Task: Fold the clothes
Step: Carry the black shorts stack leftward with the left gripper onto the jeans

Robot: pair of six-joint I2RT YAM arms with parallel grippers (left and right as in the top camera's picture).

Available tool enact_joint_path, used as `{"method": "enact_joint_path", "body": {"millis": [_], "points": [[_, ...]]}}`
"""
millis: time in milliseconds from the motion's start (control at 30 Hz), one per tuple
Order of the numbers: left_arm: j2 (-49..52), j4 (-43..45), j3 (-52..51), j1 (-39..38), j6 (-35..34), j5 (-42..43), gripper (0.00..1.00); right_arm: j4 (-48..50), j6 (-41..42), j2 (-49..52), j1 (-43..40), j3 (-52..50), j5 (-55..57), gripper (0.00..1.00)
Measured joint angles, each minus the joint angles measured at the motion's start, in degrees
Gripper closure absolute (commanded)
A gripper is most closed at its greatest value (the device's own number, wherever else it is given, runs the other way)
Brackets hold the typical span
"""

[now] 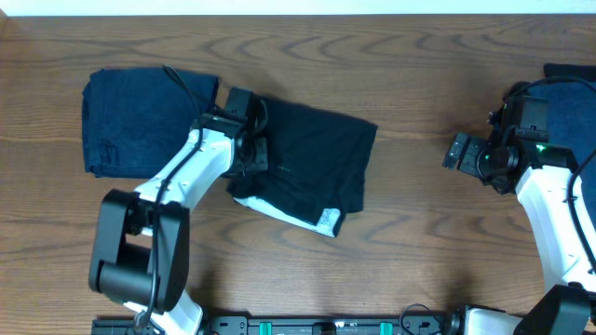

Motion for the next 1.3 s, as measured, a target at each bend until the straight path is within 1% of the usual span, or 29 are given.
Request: {"method": "enact_joint_path", "body": {"millis": [167,333,500,700,867,1033,1300], "points": [[-3.69,0.26,2.25,0.0,1.79,-5.18,0.94,0.0,0.0,0.0,0.0,0.0,0.0,0.01],[-7.02,0.83,3.67,0.26,2.82,-12.41,0.94,0.0,0.0,0.0,0.0,0.0,0.0,0.01],[-8.7,0.96,5.22,2.58,4.11,-16.61,0.94,0.0,0.0,0.0,0.0,0.0,0.0,0.01],[-11.19,0.98,7.1,8.7,6.51,-18.34,0.94,0.0,0.0,0.0,0.0,0.0,0.0,0.01],[-12.2,1.92,11.06,14.36,11.43,-18.82,0.94,0.0,0.0,0.0,0.02,0.0,0.0,0.01],[-12.37,2.32,11.67,18.8,15.98,-19.3,0.94,0.0,0.0,0.0,0.0,0.0,0.0,0.01],[-11.1,4.11,11.67,26.4,17.99,-19.08,0.94,0.0,0.0,0.0,0.0,0.0,0.0,0.01]]}}
